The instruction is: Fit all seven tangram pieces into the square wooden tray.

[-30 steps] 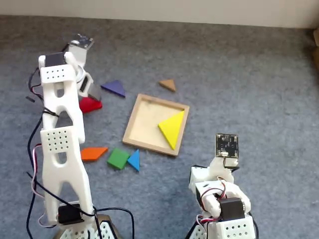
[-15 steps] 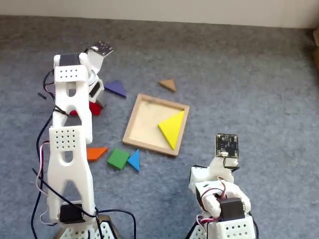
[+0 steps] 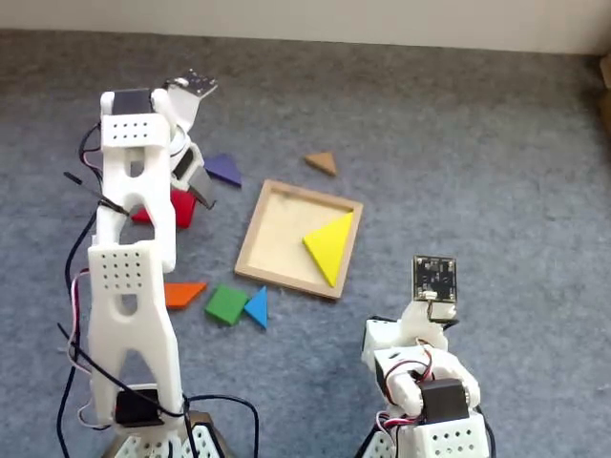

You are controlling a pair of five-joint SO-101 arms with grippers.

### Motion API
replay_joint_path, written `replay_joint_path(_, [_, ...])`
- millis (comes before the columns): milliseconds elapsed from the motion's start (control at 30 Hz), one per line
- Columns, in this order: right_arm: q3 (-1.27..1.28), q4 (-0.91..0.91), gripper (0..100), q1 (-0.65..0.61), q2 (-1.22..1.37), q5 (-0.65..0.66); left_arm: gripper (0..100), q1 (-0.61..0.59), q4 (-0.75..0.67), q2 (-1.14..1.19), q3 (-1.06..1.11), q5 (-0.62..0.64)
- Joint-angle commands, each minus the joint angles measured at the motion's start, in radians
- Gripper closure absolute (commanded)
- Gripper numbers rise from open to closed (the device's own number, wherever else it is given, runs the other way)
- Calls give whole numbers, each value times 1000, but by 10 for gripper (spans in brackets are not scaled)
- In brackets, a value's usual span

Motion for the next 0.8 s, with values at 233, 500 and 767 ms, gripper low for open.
replay_joint_path(233, [117,-21,994,19,-16,8,675,-58,-14,-205,200,-239])
replay_joint_path(500, [117,-21,994,19,-16,8,675,-59,-161,-50,194,-250])
replay_joint_path(767, [117,-21,994,19,-16,8,675,-61,-157,-8,194,-284])
